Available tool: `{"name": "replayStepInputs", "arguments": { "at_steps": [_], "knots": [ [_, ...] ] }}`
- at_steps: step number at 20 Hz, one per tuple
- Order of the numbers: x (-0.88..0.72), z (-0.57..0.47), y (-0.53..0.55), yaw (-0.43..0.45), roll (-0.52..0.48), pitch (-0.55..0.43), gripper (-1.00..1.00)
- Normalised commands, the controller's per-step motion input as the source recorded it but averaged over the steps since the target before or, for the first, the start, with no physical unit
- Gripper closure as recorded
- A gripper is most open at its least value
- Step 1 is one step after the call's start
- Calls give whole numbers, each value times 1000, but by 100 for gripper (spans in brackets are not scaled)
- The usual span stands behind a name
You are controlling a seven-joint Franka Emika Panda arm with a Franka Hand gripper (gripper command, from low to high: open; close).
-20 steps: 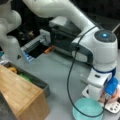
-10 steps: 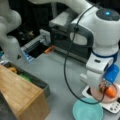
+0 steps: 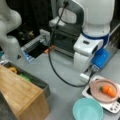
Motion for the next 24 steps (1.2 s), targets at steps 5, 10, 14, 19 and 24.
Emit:
{"name": "replayStepInputs", "arguments": {
  "at_steps": [5, 10, 14, 19, 24],
  "knots": [
    [-605, -34, -248, 20, -26, -150, -100],
    [-782, -85, -239, 102, -26, -166, -100],
    [-989, -150, -363, 172, 0, -157, -100],
    [-905, -113, -343, 182, -33, -152, -100],
    [-593, -224, -198, 181, -96, -183, -100]
  ]
}}
